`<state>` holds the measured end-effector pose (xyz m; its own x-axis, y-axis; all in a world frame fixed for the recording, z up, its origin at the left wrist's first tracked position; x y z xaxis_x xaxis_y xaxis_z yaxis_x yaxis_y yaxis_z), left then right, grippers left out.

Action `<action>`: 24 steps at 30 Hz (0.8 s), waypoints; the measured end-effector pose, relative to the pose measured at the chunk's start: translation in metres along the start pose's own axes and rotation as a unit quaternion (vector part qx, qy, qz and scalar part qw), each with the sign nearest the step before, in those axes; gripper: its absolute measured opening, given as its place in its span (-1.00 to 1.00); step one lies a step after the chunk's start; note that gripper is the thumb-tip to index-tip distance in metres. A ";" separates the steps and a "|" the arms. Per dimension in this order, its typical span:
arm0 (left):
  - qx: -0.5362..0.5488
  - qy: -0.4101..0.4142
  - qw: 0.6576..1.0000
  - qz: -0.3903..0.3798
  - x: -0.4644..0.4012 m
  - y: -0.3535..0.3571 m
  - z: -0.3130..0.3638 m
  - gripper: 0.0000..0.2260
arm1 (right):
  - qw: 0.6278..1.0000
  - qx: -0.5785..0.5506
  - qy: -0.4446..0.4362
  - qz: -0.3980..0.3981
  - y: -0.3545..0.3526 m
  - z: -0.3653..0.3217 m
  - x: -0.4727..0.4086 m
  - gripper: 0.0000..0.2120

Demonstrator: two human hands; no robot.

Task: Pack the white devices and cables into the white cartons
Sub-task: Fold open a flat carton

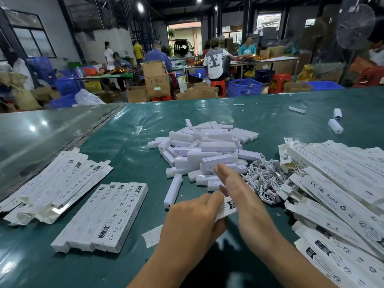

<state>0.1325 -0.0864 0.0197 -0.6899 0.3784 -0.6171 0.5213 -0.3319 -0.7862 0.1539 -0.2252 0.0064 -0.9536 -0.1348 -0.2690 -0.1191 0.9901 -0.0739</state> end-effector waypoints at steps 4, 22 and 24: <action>-0.037 0.010 0.999 -0.033 0.002 0.005 0.000 -0.75 | 0.997 0.071 -0.012 0.007 0.004 0.005 -0.004 -0.54; 0.067 0.015 0.997 0.025 -0.001 0.009 -0.012 -0.79 | 0.989 0.098 -0.104 -0.038 -0.007 0.000 -0.004 -0.54; 0.038 0.022 0.998 0.047 -0.002 0.012 -0.013 -0.71 | 0.966 0.205 -0.154 0.022 -0.002 0.005 -0.005 -0.69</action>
<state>0.1469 -0.0797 0.0111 -0.6157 0.3801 -0.6902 0.5416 -0.4321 -0.7211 0.1598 -0.2270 0.0035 -0.8208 -0.1612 -0.5480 0.0986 0.9050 -0.4138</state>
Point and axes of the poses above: each hand's wrist, its own x-axis away from the middle knuckle, its own y-axis out of the palm, z = x × y, the point moved 1 cm from there along -x, towards the middle knuckle, and after that the axes turned 4 degrees about z, right-handed, at the moved point
